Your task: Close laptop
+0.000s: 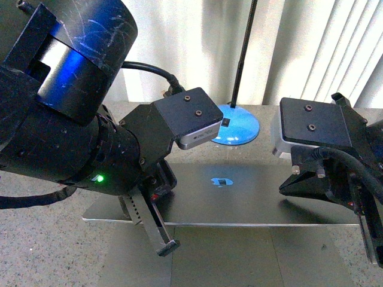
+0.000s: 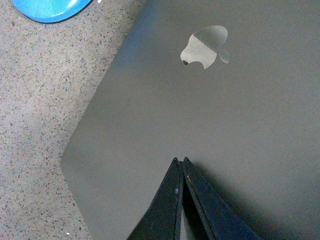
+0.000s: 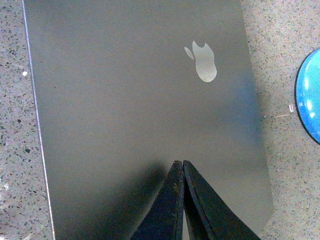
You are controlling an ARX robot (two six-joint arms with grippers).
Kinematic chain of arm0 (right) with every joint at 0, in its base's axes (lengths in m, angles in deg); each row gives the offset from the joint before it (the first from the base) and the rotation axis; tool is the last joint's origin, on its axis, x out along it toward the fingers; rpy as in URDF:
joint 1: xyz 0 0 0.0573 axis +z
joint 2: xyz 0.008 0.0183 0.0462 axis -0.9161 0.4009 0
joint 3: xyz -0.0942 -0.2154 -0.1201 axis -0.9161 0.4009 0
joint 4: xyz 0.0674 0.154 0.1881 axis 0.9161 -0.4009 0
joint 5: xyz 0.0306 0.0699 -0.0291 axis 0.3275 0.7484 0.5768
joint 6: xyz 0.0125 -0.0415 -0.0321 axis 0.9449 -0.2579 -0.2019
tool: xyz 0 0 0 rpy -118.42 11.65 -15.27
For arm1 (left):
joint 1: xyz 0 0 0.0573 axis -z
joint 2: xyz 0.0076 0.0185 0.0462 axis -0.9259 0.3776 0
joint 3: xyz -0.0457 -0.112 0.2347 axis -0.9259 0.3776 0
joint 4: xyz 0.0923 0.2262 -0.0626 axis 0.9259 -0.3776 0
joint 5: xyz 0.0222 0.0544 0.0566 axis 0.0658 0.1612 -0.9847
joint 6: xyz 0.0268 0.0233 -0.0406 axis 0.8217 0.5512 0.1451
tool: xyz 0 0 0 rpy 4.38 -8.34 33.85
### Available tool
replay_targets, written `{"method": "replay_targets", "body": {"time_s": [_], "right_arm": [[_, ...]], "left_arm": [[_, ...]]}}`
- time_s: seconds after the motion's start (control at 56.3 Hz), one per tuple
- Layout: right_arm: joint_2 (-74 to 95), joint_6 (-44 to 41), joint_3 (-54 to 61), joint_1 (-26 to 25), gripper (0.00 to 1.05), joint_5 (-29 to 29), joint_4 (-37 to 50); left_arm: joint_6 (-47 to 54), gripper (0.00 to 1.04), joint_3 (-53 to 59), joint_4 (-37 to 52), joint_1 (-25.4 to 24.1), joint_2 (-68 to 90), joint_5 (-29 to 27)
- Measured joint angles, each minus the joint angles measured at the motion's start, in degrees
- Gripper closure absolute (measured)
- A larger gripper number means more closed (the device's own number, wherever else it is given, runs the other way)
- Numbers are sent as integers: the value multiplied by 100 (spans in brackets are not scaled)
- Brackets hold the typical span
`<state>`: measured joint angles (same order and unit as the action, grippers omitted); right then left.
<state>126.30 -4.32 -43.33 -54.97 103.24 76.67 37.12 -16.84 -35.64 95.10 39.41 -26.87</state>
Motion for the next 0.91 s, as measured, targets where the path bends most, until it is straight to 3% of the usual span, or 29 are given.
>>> {"method": "replay_targets", "body": {"time_s": [0.906], "right_arm": [[168, 2, 188, 59, 102, -46, 203]], "left_arm": [[-68, 101, 286, 308, 76, 144, 109]]}}
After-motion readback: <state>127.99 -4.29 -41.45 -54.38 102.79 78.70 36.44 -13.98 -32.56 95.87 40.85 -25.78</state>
